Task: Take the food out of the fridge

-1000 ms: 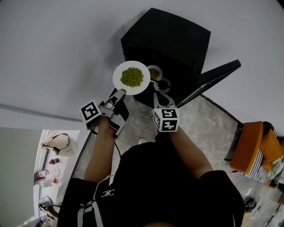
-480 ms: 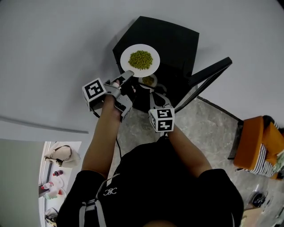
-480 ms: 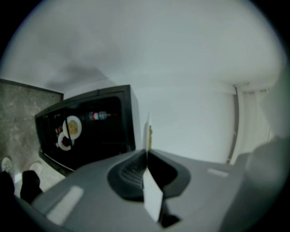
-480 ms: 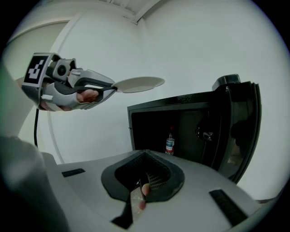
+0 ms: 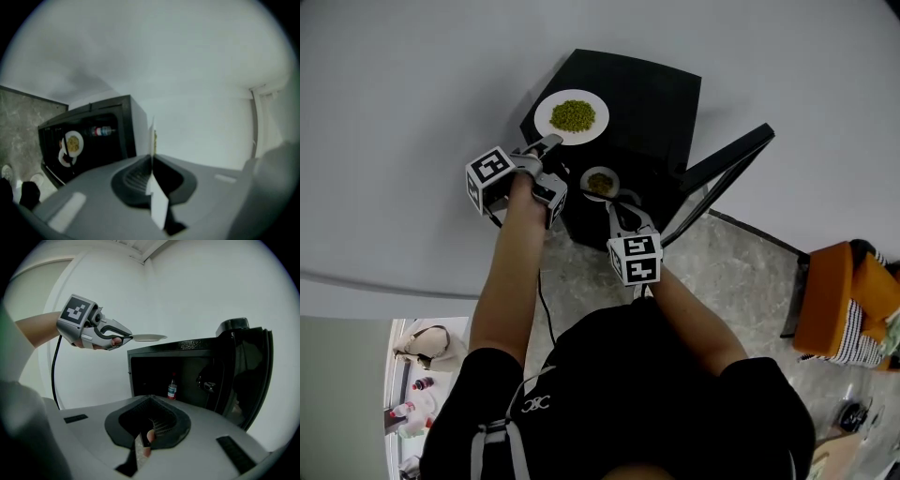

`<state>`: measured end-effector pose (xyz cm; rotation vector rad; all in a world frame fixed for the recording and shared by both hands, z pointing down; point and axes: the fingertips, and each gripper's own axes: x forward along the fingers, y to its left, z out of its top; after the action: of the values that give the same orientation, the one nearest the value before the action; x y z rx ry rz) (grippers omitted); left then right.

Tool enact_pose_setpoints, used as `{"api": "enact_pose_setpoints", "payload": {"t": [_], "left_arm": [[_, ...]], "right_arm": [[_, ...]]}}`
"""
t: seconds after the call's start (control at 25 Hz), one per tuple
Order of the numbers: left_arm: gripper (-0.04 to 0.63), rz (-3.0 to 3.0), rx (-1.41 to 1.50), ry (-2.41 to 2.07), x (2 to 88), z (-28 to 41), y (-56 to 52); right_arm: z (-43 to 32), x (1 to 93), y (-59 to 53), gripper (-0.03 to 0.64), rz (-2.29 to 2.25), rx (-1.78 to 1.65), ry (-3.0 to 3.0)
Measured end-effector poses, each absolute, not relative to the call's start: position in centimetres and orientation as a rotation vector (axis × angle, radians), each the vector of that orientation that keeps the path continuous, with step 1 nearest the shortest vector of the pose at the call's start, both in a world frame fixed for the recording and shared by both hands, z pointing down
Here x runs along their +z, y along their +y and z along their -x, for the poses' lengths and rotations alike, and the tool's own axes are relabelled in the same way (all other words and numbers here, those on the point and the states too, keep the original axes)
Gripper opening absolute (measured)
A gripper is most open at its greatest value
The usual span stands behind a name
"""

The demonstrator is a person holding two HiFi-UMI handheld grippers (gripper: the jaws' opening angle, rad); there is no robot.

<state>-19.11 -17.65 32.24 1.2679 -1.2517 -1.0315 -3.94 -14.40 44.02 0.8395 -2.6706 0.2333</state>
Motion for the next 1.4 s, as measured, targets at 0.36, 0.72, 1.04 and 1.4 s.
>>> {"api": "enact_pose_setpoints", "payload": {"t": [0.36, 0.72, 1.04, 1.4], "left_arm": [[0.008, -1.183, -1.077, -1.313, 32.5, 22.7, -19.8], [0.019, -1.089, -1.05, -1.357, 34.6, 22.8, -19.8], [0.17, -1.114, -1.061, -1.531, 34.8, 23.9, -18.1], [-0.002, -1.561, -0.318, -2.03, 37.0, 19.7, -13.8]], "right_arm": [[3.9, 44.5, -15.1, -0.011, -0.795, 0.255, -2.666], [3.5, 45.2, -16.0, -0.011, -0.787, 0.274, -2.657], [3.7, 45.9, -15.2, -0.009, -0.756, 0.257, -2.65], [3.9, 44.9, -15.2, -0.009, -0.75, 0.351, -2.686]]}}
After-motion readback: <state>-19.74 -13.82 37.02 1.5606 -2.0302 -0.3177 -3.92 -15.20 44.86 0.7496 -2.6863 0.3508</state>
